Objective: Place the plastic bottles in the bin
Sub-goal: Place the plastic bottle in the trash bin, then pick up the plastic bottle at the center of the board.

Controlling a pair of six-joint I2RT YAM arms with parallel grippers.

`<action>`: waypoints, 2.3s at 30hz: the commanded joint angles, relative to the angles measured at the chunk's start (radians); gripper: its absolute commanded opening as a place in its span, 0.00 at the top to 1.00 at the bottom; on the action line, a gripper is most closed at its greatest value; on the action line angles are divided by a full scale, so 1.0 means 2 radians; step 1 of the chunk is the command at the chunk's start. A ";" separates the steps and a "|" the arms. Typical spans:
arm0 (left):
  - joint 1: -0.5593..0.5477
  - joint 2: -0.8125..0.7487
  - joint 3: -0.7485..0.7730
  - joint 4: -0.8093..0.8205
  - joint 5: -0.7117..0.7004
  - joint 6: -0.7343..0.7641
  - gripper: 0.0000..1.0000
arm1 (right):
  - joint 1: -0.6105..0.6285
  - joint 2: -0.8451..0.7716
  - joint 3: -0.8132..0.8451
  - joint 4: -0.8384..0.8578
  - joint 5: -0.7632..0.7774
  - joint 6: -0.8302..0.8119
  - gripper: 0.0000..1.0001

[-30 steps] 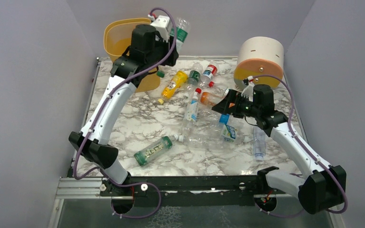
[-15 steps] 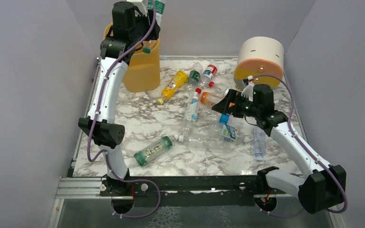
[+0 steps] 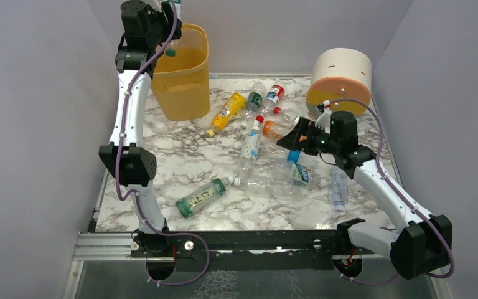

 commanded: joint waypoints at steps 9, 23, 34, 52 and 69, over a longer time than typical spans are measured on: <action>0.003 0.013 -0.064 0.061 0.020 0.003 0.01 | 0.002 0.003 -0.012 0.021 -0.016 0.003 0.00; 0.001 -0.178 -0.241 0.024 0.107 -0.059 0.01 | 0.002 0.000 -0.017 0.029 -0.023 0.007 0.00; -0.007 -0.435 -0.573 -0.004 0.178 -0.088 0.01 | 0.002 0.049 -0.028 0.036 -0.026 -0.009 0.00; -0.078 -0.507 -0.722 -0.026 0.179 -0.085 0.01 | 0.002 0.062 -0.031 -0.001 -0.005 -0.043 0.00; -0.231 -0.459 -0.728 -0.010 0.094 -0.096 0.01 | 0.002 -0.010 -0.044 -0.068 0.006 -0.040 0.01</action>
